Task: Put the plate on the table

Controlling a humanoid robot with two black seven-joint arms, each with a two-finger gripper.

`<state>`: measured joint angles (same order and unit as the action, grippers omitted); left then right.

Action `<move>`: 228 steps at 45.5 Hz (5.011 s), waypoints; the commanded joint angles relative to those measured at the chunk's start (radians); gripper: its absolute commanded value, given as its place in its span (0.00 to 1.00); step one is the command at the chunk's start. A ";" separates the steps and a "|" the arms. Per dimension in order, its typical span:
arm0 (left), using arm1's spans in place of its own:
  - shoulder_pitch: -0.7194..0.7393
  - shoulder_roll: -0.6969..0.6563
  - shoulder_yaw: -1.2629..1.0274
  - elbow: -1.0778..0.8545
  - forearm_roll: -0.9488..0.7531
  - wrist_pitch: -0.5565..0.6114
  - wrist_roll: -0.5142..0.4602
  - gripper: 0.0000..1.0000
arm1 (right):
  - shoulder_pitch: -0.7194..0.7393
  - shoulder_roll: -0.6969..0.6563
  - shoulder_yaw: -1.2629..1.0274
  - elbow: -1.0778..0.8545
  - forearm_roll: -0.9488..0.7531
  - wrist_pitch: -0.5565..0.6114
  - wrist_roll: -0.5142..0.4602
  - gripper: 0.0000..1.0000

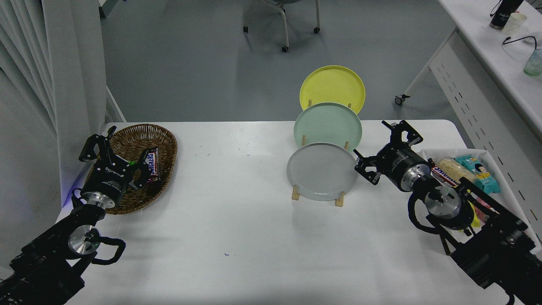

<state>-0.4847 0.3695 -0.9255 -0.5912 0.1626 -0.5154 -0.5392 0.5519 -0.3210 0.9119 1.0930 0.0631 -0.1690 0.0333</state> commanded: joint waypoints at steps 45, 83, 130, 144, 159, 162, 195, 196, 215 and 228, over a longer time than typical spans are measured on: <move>0.000 0.000 -0.001 -0.001 0.000 0.000 -0.001 0.98 | 0.074 -0.032 -0.002 0.084 0.142 -0.276 -0.104 0.99; 0.000 -0.001 -0.001 0.001 0.000 0.000 -0.001 0.98 | 0.186 -0.219 -0.432 0.177 0.400 -0.136 0.068 0.99; 0.000 -0.001 -0.001 0.001 0.000 0.000 -0.001 0.98 | 0.218 0.082 -0.355 -0.067 0.291 -0.142 0.079 0.98; 0.000 -0.001 -0.001 0.001 0.000 0.000 -0.001 0.98 | 0.230 0.092 -0.372 -0.070 0.271 -0.149 0.119 0.89; 0.000 -0.001 -0.001 0.001 0.000 0.000 -0.001 0.98 | 0.234 0.086 -0.375 -0.010 0.291 -0.197 0.149 0.80; 0.000 -0.001 -0.001 0.001 0.000 0.000 -0.001 0.98 | 0.238 0.080 -0.381 -0.002 0.313 -0.250 0.174 0.85; 0.000 -0.001 -0.001 0.001 0.000 0.000 -0.001 0.98 | 0.312 -0.010 -0.461 0.160 0.517 -0.501 0.346 0.78; 0.000 -0.001 -0.001 0.001 0.000 0.000 -0.001 0.98 | 0.312 -0.010 -0.461 0.160 0.517 -0.501 0.346 0.78; 0.000 0.000 -0.001 0.001 0.000 0.000 -0.001 0.98 | 0.289 0.039 -0.461 0.148 0.469 -0.501 0.341 0.80; 0.000 -0.001 -0.001 0.001 0.000 0.000 -0.001 0.98 | 0.278 0.045 -0.461 0.148 0.465 -0.500 0.341 0.64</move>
<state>-0.4848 0.3682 -0.9265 -0.5913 0.1626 -0.5154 -0.5400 0.8361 -0.2849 0.4513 1.2416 0.5355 -0.6690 0.3740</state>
